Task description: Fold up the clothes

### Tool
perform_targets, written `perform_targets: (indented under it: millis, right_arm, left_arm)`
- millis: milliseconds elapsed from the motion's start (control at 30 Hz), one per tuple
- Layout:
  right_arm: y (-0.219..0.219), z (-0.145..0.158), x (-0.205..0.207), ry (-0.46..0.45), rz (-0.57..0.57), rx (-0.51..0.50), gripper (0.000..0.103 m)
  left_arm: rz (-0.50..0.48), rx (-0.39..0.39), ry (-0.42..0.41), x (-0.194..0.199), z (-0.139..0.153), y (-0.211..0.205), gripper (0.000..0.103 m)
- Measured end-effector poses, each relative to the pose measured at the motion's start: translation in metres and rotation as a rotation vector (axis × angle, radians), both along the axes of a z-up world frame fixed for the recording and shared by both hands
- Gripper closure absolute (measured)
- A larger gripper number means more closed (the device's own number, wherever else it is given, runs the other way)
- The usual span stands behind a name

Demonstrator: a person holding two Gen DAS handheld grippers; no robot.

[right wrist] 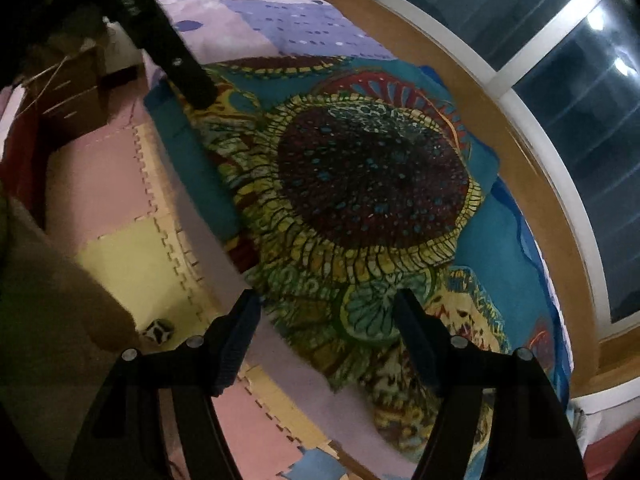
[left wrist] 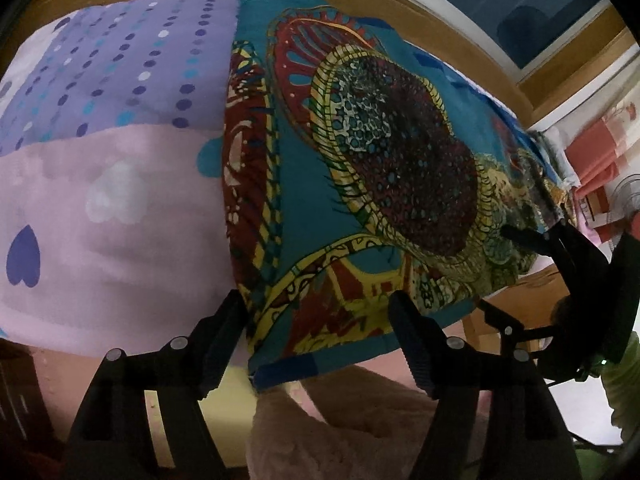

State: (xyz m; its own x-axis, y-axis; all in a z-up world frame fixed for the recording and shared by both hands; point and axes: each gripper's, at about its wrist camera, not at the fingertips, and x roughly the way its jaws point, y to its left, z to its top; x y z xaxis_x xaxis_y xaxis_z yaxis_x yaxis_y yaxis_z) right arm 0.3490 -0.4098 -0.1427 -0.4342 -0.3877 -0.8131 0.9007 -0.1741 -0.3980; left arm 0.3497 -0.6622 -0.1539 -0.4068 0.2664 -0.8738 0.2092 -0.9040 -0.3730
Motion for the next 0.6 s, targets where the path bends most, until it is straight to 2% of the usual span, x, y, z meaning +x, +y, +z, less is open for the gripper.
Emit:
perform_targets:
  millis: [133, 300, 400, 433, 467, 500, 533, 600]
  right_arm:
    - [0.000, 0.001, -0.004, -0.023, -0.019, -0.036, 0.042]
    - [0.001, 0.004, -0.008, -0.052, -0.043, -0.081, 0.043]
    - [0.001, 0.002, -0.010, -0.062, -0.052, -0.099, 0.043]
    - [0.001, 0.002, -0.012, -0.074, -0.059, -0.107, 0.045]
    - [0.001, 0.002, -0.014, -0.088, -0.066, -0.115, 0.049]
    - [0.000, 0.001, -0.018, -0.108, -0.072, -0.118, 0.065]
    - [-0.001, 0.001, -0.021, -0.131, -0.079, -0.122, 0.084]
    - [-0.004, 0.001, -0.024, -0.149, -0.085, -0.127, 0.096]
  left_arm:
    - [0.070, 0.049, 0.004, 0.004, -0.001, -0.008, 0.030]
    - [0.218, 0.108, 0.014, 0.015, -0.003, -0.021, 0.031]
    - [0.194, 0.085, 0.011, 0.009, -0.002, -0.016, 0.031]
    - [0.187, 0.093, 0.012, 0.007, -0.003, -0.015, 0.038]
    - [0.180, 0.103, 0.010, 0.005, -0.004, -0.014, 0.075]
    - [0.176, 0.137, -0.011, 0.002, -0.008, -0.013, 0.098]
    - [0.186, 0.161, -0.024, -0.001, -0.012, -0.014, 0.098]
    - [0.185, 0.151, -0.013, 0.000, -0.010, -0.013, 0.099]
